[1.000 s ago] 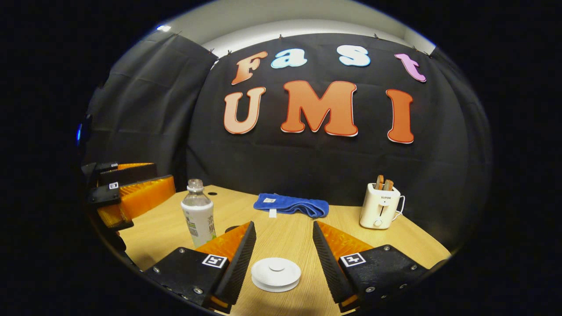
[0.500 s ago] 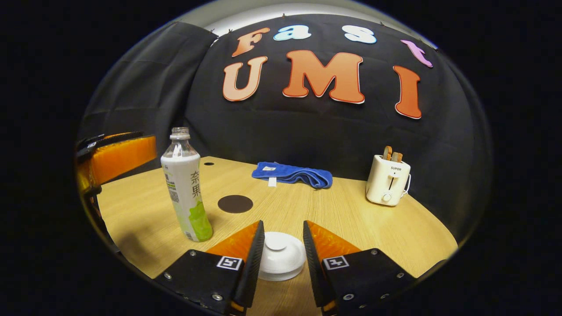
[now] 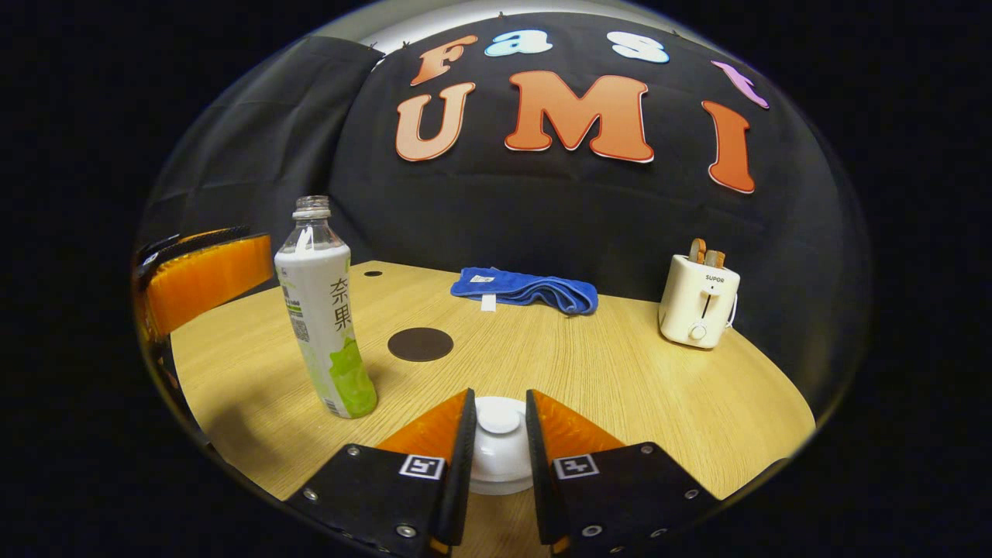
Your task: Open the teacup lid with one hand, grasp the water bottle and pour water into the teacup with the other hand; after pouring, place the water bottle on the coaster and then close the teacup lid.
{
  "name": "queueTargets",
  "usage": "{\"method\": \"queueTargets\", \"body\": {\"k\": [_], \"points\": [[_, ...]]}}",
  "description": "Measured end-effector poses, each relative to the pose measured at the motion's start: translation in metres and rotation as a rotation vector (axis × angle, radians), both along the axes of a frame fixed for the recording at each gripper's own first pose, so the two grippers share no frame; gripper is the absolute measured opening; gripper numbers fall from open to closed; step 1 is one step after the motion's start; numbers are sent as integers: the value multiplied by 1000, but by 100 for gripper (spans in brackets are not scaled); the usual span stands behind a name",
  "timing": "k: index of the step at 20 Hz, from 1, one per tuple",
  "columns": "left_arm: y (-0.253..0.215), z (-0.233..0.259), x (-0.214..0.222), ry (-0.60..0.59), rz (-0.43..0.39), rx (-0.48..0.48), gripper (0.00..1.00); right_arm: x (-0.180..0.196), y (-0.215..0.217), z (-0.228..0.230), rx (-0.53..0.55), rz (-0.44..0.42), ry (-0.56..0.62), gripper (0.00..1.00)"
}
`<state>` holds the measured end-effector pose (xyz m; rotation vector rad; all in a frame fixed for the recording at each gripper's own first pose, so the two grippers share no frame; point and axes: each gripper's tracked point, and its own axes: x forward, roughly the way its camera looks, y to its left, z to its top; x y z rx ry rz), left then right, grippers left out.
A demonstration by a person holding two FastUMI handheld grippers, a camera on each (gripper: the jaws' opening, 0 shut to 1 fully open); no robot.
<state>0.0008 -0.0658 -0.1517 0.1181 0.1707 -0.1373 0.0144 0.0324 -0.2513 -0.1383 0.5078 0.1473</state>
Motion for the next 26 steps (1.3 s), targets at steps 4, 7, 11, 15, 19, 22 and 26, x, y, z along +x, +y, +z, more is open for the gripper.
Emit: {"method": "queueTargets", "body": {"k": [4,7,11,15,19,22,26], "points": [[-7,-5,0,17,-11,-15,97,1,-1,0,-5,4,5,25],[-9,-10,4,19,-6,-20,100,-1,1,1,20,-1,10,22],[-17,-31,8,51,-24,-13,100,-2,0,18,33,4,-29,22],[-13,-51,15,101,-22,-32,98,-3,-4,36,50,0,-62,22],[-13,-74,17,145,-52,-95,92,-3,-10,44,59,-15,-75,22],[-5,-90,21,160,-38,-57,87,-4,-9,45,67,-14,-79,22],[-8,-101,21,167,-50,-34,80,-7,-8,42,75,-7,-73,22]]}}
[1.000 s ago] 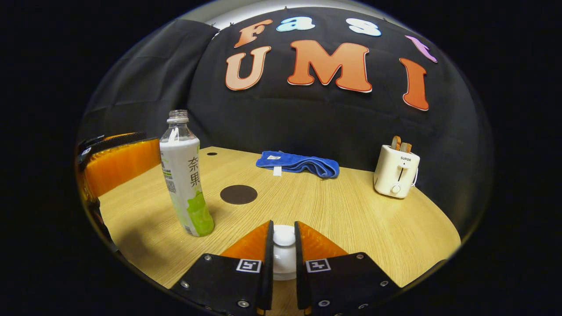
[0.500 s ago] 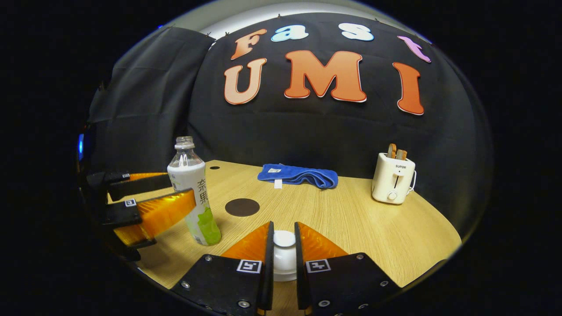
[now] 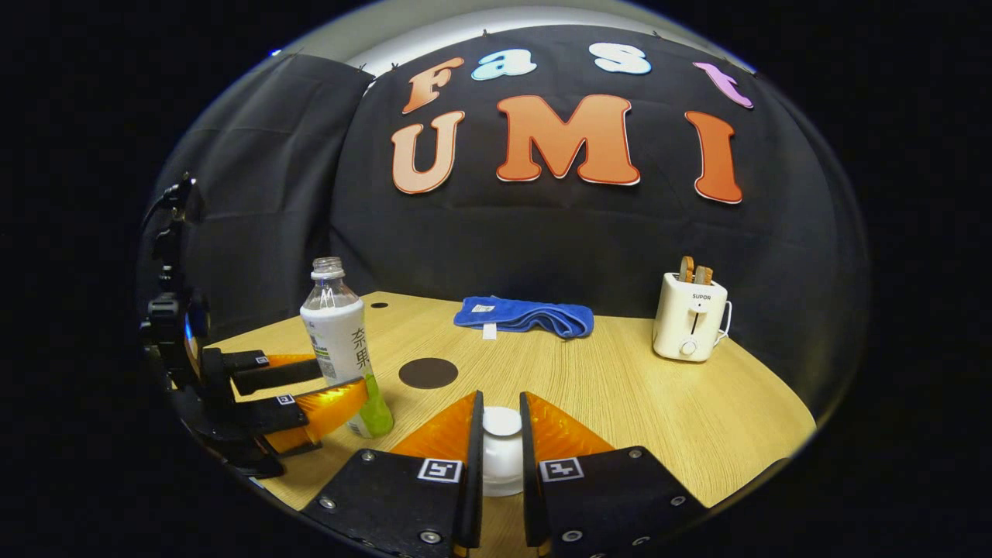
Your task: Open the teacup lid with one hand, grasp the water bottle and pour water into the teacup with the other hand; after pouring, place the water bottle on the coaster and then close the teacup lid.
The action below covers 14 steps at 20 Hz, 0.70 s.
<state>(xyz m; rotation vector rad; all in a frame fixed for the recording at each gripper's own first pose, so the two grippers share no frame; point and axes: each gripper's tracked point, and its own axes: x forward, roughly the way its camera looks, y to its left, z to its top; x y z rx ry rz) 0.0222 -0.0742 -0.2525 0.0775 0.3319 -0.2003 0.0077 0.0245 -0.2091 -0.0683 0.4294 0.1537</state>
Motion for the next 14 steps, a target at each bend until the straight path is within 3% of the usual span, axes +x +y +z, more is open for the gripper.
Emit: {"method": "queueTargets", "body": {"k": [1,7,14], "points": [[-2,-1,0,2,-6,6,73,0,-1,-1,-2,-2,1,22],[-4,4,-1,-12,-21,9,67,-1,-13,4,9,-26,-11,22],[-7,23,8,-79,-53,173,65,-3,-39,18,26,-75,-37,22]]}}
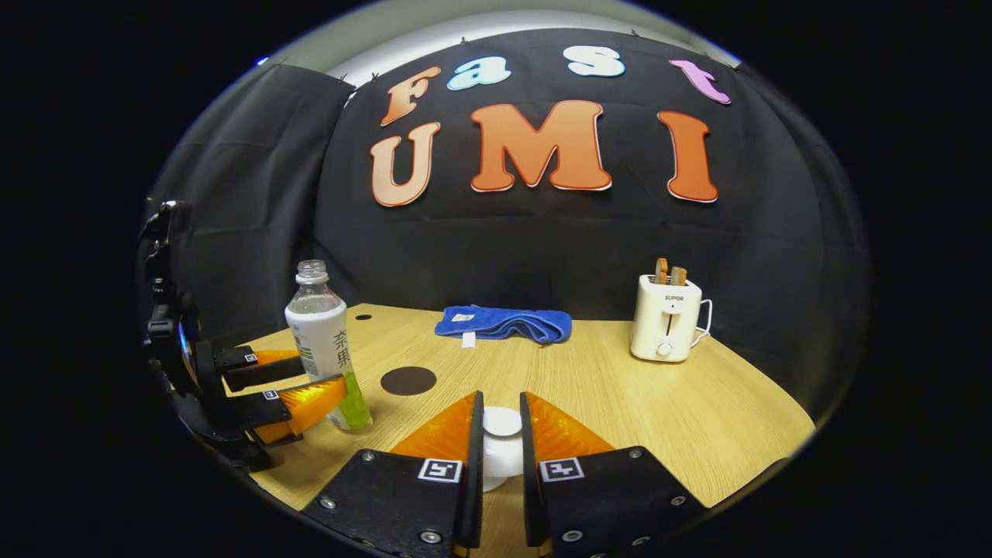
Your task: Open the teacup lid with one hand, grasp the water bottle and pour water into the teacup with the other hand; after pouring, place the water bottle on the coaster and then close the teacup lid.
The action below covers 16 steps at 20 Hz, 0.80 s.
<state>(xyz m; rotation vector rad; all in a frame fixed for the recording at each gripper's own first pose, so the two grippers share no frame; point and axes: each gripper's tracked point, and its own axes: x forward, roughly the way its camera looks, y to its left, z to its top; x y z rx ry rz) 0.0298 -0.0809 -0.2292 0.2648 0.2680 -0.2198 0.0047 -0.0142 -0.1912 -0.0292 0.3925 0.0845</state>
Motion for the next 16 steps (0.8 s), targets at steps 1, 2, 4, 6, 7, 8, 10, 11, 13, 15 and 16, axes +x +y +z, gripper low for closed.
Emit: {"method": "queueTargets", "body": {"k": [1,2,4,6,7,8,10,11,13,15,16], "points": [[0,3,0,-6,-6,26,65,0,-4,2,2,-8,-5,22],[0,4,1,-13,-6,55,65,-1,-9,4,3,-16,-10,22],[-3,6,3,-23,-20,128,62,-1,-17,7,9,-34,-18,22],[-5,9,6,-36,-39,219,63,-2,-24,11,17,-48,-27,22],[-7,12,8,-49,-47,269,63,-2,-27,14,20,-52,-32,22],[-7,9,3,-62,-56,316,63,-3,-29,15,23,-57,-36,22],[-14,8,3,-84,-84,399,62,-5,-34,17,28,-63,-45,22],[-19,5,3,-89,-98,430,63,-5,-37,18,30,-67,-47,22],[-28,-4,6,-83,-136,502,63,-6,-40,19,31,-69,-52,22],[-33,-17,3,-68,-169,571,63,-9,-43,24,44,-57,-65,22],[-35,-21,1,-66,-185,603,63,-9,-45,25,50,-58,-71,22]]}}
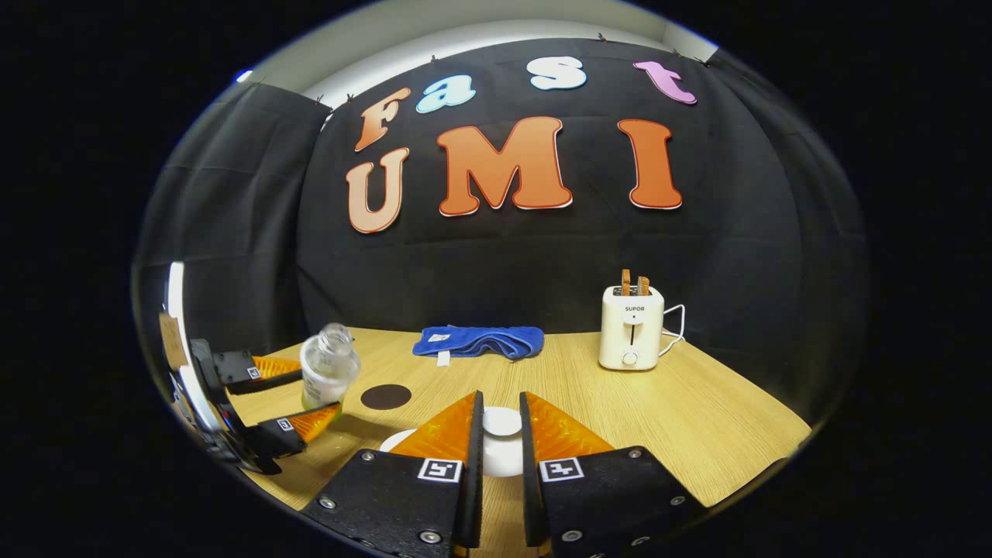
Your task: Open the teacup lid with one hand, grasp the water bottle and pour water into the teacup with the other hand; after pouring, place the water bottle on the coaster and then close the teacup lid.
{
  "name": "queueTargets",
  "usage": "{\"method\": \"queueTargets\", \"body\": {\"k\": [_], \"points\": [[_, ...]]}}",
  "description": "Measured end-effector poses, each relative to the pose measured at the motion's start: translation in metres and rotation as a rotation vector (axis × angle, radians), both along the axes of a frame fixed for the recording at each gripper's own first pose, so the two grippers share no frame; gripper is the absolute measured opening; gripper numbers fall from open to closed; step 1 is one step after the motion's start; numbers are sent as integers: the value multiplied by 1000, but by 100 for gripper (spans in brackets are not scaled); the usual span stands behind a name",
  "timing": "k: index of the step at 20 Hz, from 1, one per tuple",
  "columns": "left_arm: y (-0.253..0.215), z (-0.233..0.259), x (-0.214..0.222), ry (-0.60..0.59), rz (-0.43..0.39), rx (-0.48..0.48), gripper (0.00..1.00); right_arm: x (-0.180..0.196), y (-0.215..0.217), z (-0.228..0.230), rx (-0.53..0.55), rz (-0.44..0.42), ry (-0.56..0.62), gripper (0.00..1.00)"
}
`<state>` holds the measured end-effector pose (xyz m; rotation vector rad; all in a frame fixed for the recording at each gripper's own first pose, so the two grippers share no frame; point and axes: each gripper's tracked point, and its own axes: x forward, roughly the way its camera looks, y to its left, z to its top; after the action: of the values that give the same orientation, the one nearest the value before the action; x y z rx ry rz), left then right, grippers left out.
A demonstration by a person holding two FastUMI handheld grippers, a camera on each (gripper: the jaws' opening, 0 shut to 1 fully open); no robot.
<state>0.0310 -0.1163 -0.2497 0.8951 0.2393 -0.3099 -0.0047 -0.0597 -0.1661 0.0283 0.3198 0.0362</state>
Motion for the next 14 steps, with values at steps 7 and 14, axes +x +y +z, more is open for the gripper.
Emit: {"method": "queueTargets", "body": {"k": [7,14], "points": [[1,-1,1,-33,-62,200,63,-4,-18,6,8,-18,-25,22],[9,2,8,-72,-105,370,63,-7,-23,7,-2,-20,-32,22]]}}
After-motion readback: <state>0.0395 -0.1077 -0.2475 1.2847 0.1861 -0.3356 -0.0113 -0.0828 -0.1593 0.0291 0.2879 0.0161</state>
